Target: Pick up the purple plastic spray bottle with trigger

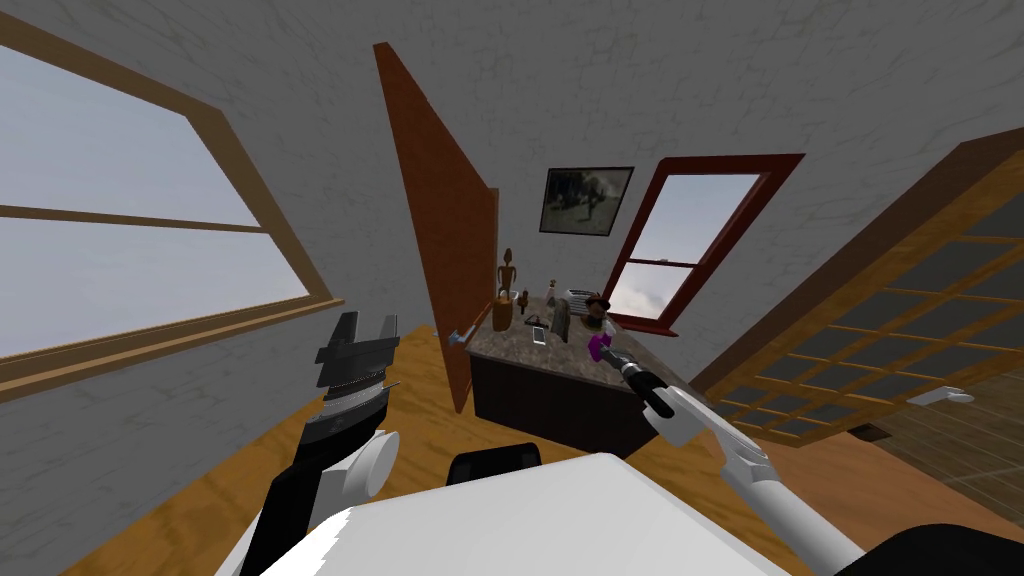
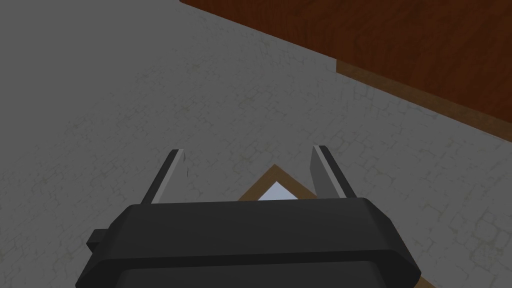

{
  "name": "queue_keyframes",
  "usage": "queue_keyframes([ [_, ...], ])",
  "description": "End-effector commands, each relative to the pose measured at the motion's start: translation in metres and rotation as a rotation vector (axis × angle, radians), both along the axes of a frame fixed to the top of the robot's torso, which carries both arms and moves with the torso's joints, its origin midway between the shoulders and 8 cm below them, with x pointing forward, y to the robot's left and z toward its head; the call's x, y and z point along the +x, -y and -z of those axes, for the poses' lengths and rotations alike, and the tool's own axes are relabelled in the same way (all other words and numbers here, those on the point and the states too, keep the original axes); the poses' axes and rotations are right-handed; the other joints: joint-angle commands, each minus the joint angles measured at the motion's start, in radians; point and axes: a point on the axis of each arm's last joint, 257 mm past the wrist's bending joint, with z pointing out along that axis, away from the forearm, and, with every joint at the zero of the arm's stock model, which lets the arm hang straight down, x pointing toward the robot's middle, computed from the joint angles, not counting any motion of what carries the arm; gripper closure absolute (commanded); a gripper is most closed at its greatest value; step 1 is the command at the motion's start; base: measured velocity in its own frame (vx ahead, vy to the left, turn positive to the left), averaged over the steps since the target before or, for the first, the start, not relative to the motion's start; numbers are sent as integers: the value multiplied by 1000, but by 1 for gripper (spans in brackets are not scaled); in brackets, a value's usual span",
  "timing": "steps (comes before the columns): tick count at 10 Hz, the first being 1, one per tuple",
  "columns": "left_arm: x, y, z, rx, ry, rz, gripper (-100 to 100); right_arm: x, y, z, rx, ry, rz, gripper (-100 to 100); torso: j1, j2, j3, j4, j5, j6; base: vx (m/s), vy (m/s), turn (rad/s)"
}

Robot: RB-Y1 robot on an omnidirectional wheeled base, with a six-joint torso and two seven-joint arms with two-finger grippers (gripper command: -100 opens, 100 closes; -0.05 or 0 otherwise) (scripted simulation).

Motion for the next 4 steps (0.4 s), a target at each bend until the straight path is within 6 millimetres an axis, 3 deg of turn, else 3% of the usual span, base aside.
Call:
queue_keyframes([
  [1, 0, 0, 0, 0, 0, 0, 0, -1, -13, -8, 2, 14, -23, 100, 0, 0, 0, 0, 0, 0, 7, 2, -3],
  [3, 0, 0, 0, 0, 0, 0, 0, -1, -14, -7, 2, 15, -22, 100, 2, 2, 2, 1, 1, -1, -2, 4, 2],
  [4, 0, 0, 0, 0, 0, 0, 0, 0, -15, -8, 2, 17, -24, 0, 2, 3, 2, 1, 1, -1, 0, 0, 0],
])
